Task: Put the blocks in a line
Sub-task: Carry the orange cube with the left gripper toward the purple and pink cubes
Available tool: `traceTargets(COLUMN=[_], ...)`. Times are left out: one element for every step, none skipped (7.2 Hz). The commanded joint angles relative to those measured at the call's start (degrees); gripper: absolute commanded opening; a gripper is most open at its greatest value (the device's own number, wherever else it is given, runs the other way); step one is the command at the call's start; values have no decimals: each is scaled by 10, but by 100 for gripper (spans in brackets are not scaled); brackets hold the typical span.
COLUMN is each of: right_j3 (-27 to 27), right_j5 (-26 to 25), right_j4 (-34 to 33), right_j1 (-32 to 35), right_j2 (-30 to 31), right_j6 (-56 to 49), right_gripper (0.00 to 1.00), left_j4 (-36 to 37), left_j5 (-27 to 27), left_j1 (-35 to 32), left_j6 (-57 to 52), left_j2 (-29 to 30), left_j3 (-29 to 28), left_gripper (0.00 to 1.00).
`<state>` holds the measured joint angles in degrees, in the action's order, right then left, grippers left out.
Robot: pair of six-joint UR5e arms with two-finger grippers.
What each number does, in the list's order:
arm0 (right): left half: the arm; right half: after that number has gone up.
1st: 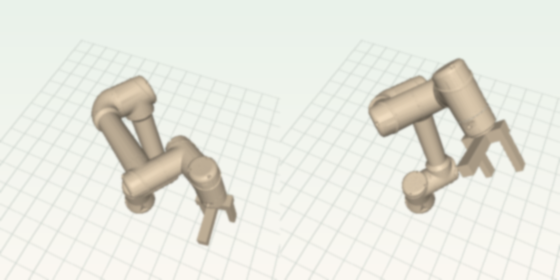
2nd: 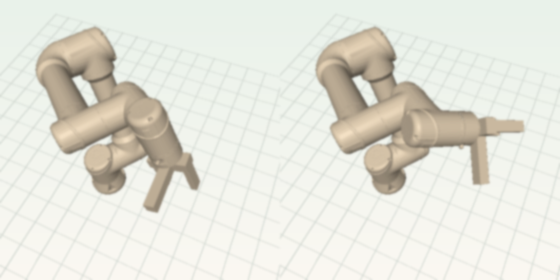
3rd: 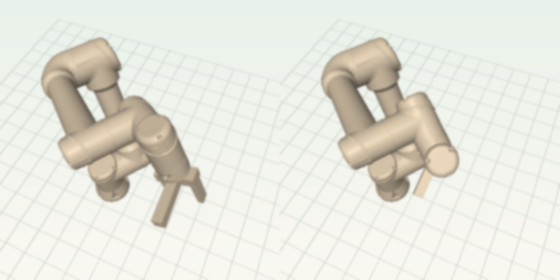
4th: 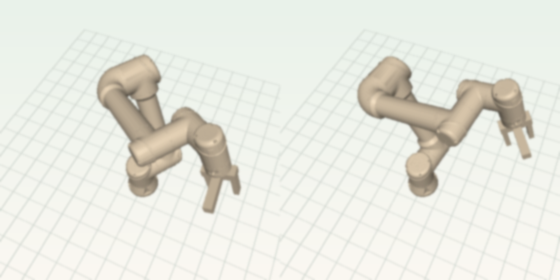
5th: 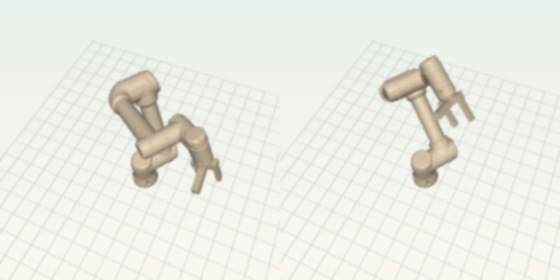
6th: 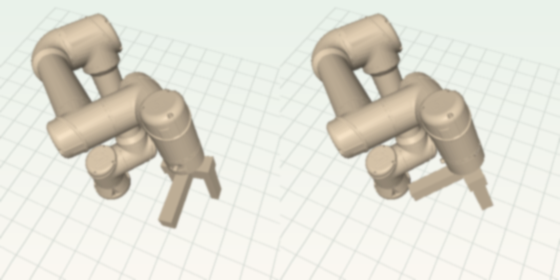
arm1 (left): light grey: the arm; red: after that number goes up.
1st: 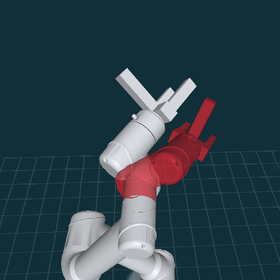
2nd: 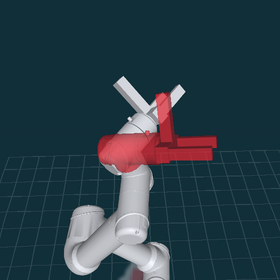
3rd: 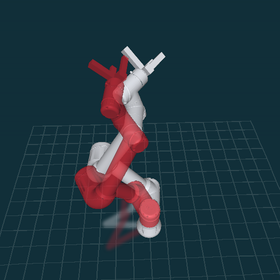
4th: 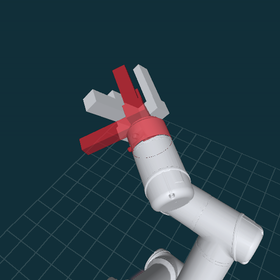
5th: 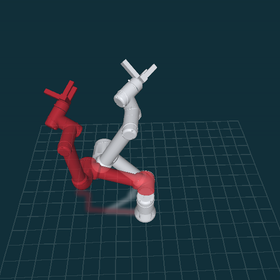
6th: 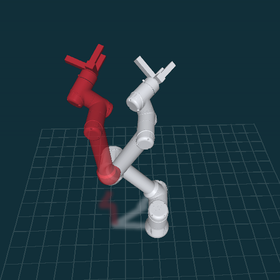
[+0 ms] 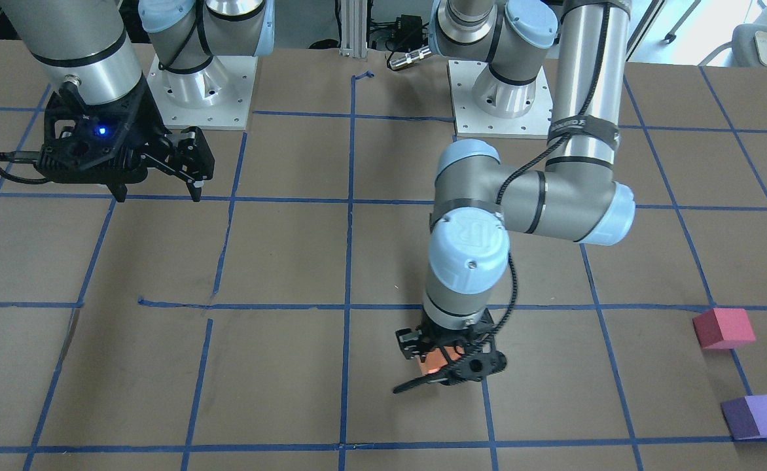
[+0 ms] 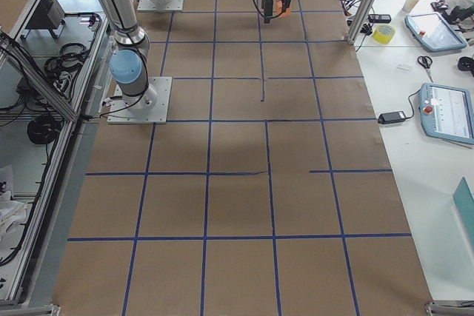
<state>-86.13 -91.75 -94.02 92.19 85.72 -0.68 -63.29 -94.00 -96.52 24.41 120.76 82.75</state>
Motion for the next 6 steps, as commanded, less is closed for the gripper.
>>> traceTargets(right_j3=[0,-1,0,0,0,0], right_j5=[0,-2,-2,-2,-2,-1], right_j4=[1,1,1,1,1,0], right_j1=[0,0,0,0,0,0], right_j2=[2,1,1,1,1,1], right_j6=[1,0,0,0,0,0], right_gripper=[98,98,99,99,99,99], left_j4=[-60,-66,-67,-88,-85,-56], left_j5=[-4,-22,-62,-56,-36,-31], left_j1=[125,162,209,283,348,372], left_j6=[-83,-161,-219,-252,-333,-415], left_j2=[-41,-59,-74,-81,-64,-55], left_j3=[-8,-2,2,1,-5,-7], left_gripper=[0,0,0,0,0,0])
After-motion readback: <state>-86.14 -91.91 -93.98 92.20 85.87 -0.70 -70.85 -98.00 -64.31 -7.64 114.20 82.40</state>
